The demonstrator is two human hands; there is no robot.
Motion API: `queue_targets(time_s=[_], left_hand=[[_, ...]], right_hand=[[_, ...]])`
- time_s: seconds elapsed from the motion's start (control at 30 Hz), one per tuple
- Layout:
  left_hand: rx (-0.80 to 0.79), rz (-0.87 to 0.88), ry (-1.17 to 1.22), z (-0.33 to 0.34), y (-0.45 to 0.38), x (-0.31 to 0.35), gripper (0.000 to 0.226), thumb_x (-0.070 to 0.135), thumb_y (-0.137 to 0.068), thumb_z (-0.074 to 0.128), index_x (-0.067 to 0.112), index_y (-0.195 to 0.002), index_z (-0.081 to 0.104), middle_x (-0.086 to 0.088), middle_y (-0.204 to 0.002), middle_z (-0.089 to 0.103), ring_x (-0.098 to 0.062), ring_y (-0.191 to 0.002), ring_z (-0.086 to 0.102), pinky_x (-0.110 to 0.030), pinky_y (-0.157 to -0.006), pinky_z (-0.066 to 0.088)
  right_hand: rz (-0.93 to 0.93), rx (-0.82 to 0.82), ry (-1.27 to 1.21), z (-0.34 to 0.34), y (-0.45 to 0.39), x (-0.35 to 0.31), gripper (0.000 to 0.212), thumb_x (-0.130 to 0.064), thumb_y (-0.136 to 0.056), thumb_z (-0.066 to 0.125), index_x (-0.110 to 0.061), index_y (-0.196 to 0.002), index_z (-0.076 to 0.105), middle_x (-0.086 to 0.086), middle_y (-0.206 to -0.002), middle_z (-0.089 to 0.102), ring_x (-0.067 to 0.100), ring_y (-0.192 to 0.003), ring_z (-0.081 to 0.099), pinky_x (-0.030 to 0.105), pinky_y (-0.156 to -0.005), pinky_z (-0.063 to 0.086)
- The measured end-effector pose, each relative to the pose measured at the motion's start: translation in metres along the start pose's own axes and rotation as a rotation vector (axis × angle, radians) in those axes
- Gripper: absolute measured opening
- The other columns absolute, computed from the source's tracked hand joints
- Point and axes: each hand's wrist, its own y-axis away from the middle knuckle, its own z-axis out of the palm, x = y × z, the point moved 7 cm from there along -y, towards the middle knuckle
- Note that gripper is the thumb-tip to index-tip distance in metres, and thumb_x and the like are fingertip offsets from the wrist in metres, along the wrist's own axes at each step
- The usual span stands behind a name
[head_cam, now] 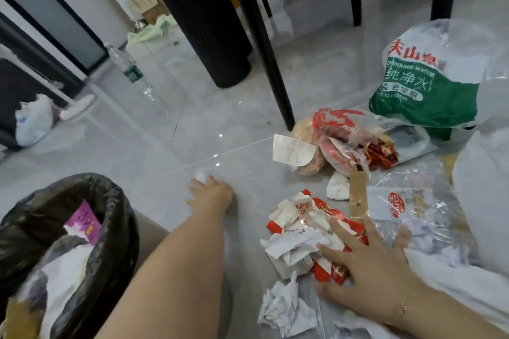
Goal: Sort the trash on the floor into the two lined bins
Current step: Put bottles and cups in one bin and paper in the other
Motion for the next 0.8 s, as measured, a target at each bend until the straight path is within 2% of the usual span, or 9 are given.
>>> queue_targets(time_s=[0.1, 0.23, 0.37, 0.47, 0.53, 0.6, 0.63, 0.7, 0.8], left_hand=[[-0.002, 0.024, 0.066, 0.012, -0.003, -0.003, 0.055, 0.032, -0.099, 0.024, 0.01, -0.15, 0.024, -0.014, -0.158, 0.015, -0.029, -0.145, 0.013, -0.051, -0.116, 0.011], [0.017, 0.012, 0.17, 0.014, 0.018, 0.008, 0.052, 0.028, -0.101, 0.022, 0.005, -0.148, 0.026, -0.013, -0.155, 0.024, -0.029, -0.143, 0.021, -0.048, -0.115, 0.016], [-0.037, 0.024, 0.487, -0.001, 0.058, 0.033, 0.045, 0.024, -0.1, 0.026, 0.004, -0.134, 0.047, -0.015, -0.137, 0.049, -0.033, -0.127, 0.046, -0.037, -0.098, 0.04], [-0.04, 0.08, 0.713, -0.024, 0.129, 0.038, 0.039, 0.019, -0.102, 0.026, 0.004, -0.097, 0.062, -0.014, -0.101, 0.062, -0.034, -0.1, 0.055, -0.032, -0.079, 0.04], [-0.014, 0.133, 0.779, -0.039, 0.188, 0.019, 0.038, 0.017, -0.1, 0.029, 0.011, -0.066, 0.045, -0.005, -0.07, 0.049, -0.025, -0.076, 0.046, -0.033, -0.064, 0.033], [-0.039, 0.205, 0.81, -0.036, 0.228, -0.005, 0.029, 0.018, -0.098, 0.037, 0.013, -0.078, 0.058, -0.002, -0.084, 0.059, -0.022, -0.085, 0.053, -0.031, -0.074, 0.04], [-0.063, 0.227, 0.804, -0.033, 0.245, -0.021, 0.026, 0.019, -0.097, 0.041, 0.014, -0.102, 0.067, -0.001, -0.106, 0.064, -0.02, -0.104, 0.056, -0.03, -0.089, 0.041], [-0.105, 0.265, 0.766, -0.029, 0.27, -0.046, 0.035, 0.018, -0.096, 0.048, 0.01, -0.128, 0.061, -0.002, -0.128, 0.06, -0.016, -0.123, 0.052, -0.023, -0.099, 0.035], [-0.143, 0.32, 0.757, -0.036, 0.298, -0.073, 0.013, 0.014, -0.091, 0.058, 0.017, -0.091, 0.07, -0.001, -0.089, 0.067, -0.012, -0.093, 0.061, -0.02, -0.075, 0.04]], right_hand=[[0.001, 0.045, 0.0, 0.0, -0.001, -0.005, 0.068, -0.076, -0.08, 0.032, -0.054, -0.143, 0.016, -0.017, -0.156, -0.021, 0.037, -0.138, -0.032, 0.07, -0.088, -0.03], [-0.007, 0.046, -0.033, 0.002, -0.005, -0.012, 0.067, -0.07, -0.083, 0.036, -0.051, -0.144, 0.019, -0.015, -0.156, -0.02, 0.038, -0.137, -0.035, 0.054, -0.067, -0.045], [0.026, 0.027, -0.027, 0.0, -0.004, -0.012, 0.061, -0.064, -0.086, 0.035, -0.051, -0.144, 0.021, -0.012, -0.158, -0.018, 0.039, -0.137, -0.033, 0.068, -0.085, -0.031], [0.066, -0.015, 0.017, -0.003, 0.0, -0.017, 0.057, -0.063, -0.089, 0.031, -0.05, -0.144, 0.023, -0.009, -0.159, -0.013, 0.04, -0.139, -0.029, 0.074, -0.094, -0.022], [0.083, -0.044, 0.098, -0.006, 0.012, -0.023, 0.055, -0.065, -0.09, 0.027, -0.051, -0.143, 0.024, -0.007, -0.16, -0.01, 0.042, -0.14, -0.026, 0.075, -0.095, -0.022], [0.09, -0.09, 0.157, -0.006, 0.029, -0.022, 0.053, -0.064, -0.09, 0.027, -0.052, -0.141, 0.028, -0.006, -0.16, -0.008, 0.043, -0.14, -0.024, 0.073, -0.096, -0.023], [0.105, -0.116, 0.171, -0.006, 0.042, -0.02, 0.052, -0.064, -0.09, 0.029, -0.053, -0.14, 0.03, -0.006, -0.16, -0.006, 0.043, -0.14, -0.023, 0.072, -0.098, -0.022], [0.131, -0.167, 0.194, -0.008, 0.065, -0.015, 0.051, -0.063, -0.088, 0.033, -0.053, -0.139, 0.032, -0.007, -0.161, -0.002, 0.042, -0.142, -0.02, 0.07, -0.103, -0.019], [0.146, -0.238, 0.192, -0.018, 0.099, -0.014, 0.05, -0.057, -0.091, 0.037, -0.043, -0.139, 0.039, -0.002, -0.158, 0.02, 0.037, -0.145, 0.007, 0.06, -0.114, -0.001]])
